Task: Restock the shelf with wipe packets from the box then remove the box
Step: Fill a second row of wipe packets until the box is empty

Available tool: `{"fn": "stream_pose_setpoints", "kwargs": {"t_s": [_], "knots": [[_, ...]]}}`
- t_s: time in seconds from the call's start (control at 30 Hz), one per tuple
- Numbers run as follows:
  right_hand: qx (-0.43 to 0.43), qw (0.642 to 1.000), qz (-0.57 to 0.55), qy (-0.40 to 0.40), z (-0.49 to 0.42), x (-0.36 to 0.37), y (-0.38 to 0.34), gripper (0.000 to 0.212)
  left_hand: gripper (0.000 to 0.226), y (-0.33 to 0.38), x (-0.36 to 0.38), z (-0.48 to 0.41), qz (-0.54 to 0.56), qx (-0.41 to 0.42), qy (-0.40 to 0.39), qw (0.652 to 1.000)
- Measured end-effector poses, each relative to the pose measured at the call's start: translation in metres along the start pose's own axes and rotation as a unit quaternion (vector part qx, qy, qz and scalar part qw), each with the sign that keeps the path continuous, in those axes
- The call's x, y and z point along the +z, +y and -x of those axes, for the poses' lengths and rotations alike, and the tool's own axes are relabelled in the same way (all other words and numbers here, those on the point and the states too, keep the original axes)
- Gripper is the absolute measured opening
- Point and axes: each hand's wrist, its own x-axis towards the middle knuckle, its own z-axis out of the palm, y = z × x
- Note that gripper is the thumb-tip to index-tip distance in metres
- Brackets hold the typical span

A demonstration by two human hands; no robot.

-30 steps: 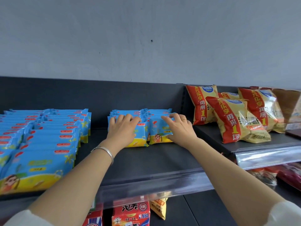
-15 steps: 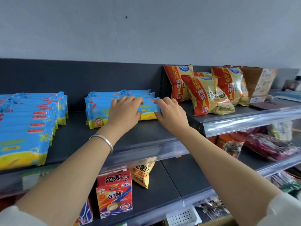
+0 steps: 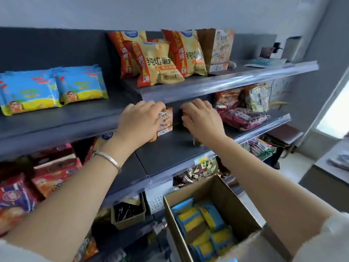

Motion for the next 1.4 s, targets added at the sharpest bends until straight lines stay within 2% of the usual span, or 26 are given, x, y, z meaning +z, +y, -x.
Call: {"fn": "stream_pose_setpoints", "kwargs": {"t_s": [0.13,0.33,0.57,1.0,1.17,1.3,1.4], "knots": [[0.037,0.994,0.012,-0.099,0.074,0.013,0.046,0.034,0.025,0.059,0.054,0.023,0.041,0.014,-0.107,0.993],[0.105,0.966,0.020,-0.237,0.149,0.047,0.086,0.037,0.025,0.105,0.126,0.044,0.050,0.048,-0.278,0.958],[0.201,0.900,0.018,-0.387,0.195,0.089,0.113,0.043,0.023,0.112,0.199,0.067,0.076,0.058,-0.395,0.914],[0.337,0.776,-0.011,-0.533,0.248,0.198,0.127,0.041,0.024,0.107,0.321,0.114,0.066,0.044,-0.509,0.857],[0.353,0.738,-0.018,-0.574,0.267,0.235,0.134,0.040,0.028,0.115,0.348,0.133,0.033,0.050,-0.533,0.844],[0.394,0.691,-0.013,-0.606,0.283,0.260,0.141,0.049,0.037,0.125,0.365,0.144,-0.014,0.061,-0.537,0.841],[0.410,0.683,-0.007,-0.604,0.293,0.274,0.145,0.051,0.037,0.133,0.376,0.150,-0.025,0.058,-0.532,0.844]]}}
